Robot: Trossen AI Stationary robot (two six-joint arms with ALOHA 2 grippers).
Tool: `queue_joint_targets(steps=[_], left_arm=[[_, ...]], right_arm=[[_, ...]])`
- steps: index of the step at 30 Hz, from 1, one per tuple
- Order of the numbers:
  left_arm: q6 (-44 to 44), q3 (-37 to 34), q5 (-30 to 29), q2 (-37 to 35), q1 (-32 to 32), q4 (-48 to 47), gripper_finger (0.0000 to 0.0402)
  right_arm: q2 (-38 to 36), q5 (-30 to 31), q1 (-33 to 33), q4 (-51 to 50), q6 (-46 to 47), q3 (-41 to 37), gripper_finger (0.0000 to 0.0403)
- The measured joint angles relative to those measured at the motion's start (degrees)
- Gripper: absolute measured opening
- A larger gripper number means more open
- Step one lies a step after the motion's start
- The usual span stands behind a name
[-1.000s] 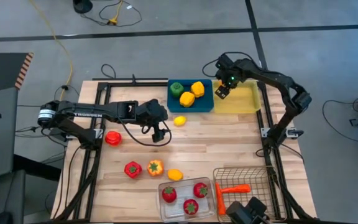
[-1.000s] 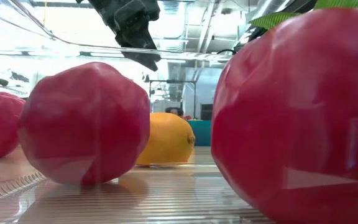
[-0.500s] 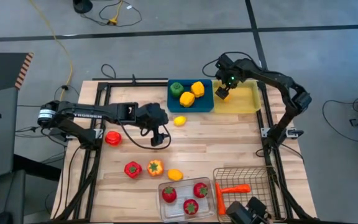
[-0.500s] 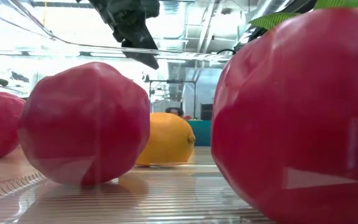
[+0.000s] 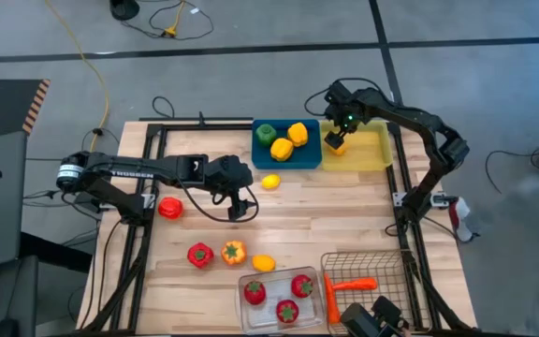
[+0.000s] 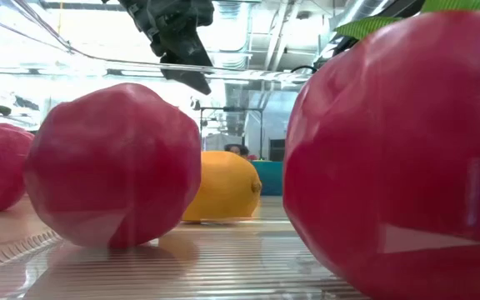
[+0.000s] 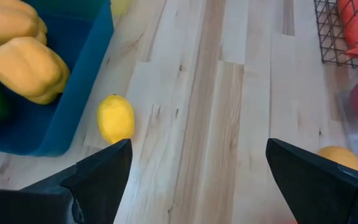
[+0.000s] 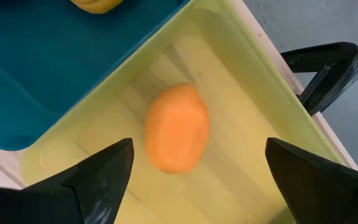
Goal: Sort produce into baskets
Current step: Put the lemon into the yellow bin, then put the yellow tomato into the transparent bin
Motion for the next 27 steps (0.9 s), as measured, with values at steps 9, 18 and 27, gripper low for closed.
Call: queue_joint_targets(steps=[9,18,27], left_arm=[[-0.2,0.0,1.17,-0.01,0.0,-1.22,0.0397],[-3.28,0.0,11.05,-0.01,-3.65,-7.37,0.0399],[-8.39,0.0,8.81,-0.01,-10.67,-7.74,0.04]], right_arm=[[0.0,0.01,0.0,-0.02,0.0,0.0,0.0393],[0.0,0.01,0.0,-0.02,0.02,0.0,0.0393],[0.0,0.01,0.0,-0.02,0.02,0.0,0.0393]])
